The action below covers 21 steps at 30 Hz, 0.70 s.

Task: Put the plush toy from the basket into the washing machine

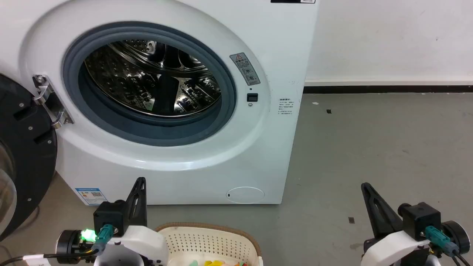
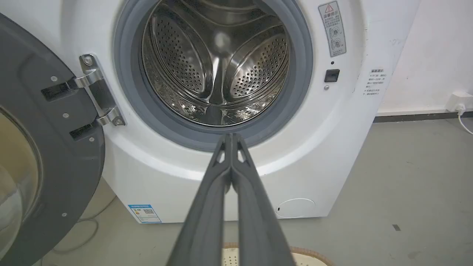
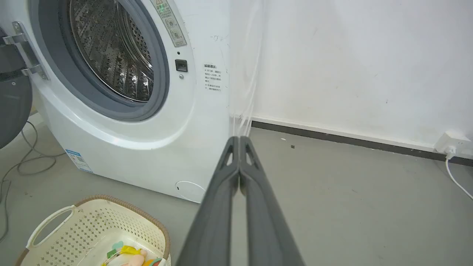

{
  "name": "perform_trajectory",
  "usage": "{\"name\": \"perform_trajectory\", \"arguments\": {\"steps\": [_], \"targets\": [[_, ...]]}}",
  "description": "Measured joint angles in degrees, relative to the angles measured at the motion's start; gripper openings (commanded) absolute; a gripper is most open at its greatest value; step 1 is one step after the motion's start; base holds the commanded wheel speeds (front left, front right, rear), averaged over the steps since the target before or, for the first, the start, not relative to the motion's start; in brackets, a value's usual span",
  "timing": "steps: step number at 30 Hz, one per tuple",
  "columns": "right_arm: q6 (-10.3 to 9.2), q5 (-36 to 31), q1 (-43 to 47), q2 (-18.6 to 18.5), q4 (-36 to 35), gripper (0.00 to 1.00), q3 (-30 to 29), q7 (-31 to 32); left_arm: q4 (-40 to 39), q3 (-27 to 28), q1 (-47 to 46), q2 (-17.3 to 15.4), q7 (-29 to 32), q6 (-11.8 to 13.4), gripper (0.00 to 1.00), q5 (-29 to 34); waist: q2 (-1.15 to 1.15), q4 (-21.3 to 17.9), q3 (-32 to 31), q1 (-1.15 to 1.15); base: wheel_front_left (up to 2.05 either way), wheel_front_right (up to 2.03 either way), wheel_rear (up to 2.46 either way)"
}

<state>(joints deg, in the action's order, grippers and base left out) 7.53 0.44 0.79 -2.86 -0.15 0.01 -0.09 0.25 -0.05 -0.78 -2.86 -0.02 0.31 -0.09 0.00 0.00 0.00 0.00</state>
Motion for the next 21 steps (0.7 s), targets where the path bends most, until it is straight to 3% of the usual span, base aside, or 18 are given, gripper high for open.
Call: {"name": "perform_trajectory", "arguments": {"steps": [21], "targets": [[0.0,0.0,0.0,0.0,0.0,0.0,0.02,0.01,0.0,0.02,0.0,0.0,0.0,0.0,0.0,0.0,0.0,0.0,0.0,0.0,0.0,0.0,0.0]]}}
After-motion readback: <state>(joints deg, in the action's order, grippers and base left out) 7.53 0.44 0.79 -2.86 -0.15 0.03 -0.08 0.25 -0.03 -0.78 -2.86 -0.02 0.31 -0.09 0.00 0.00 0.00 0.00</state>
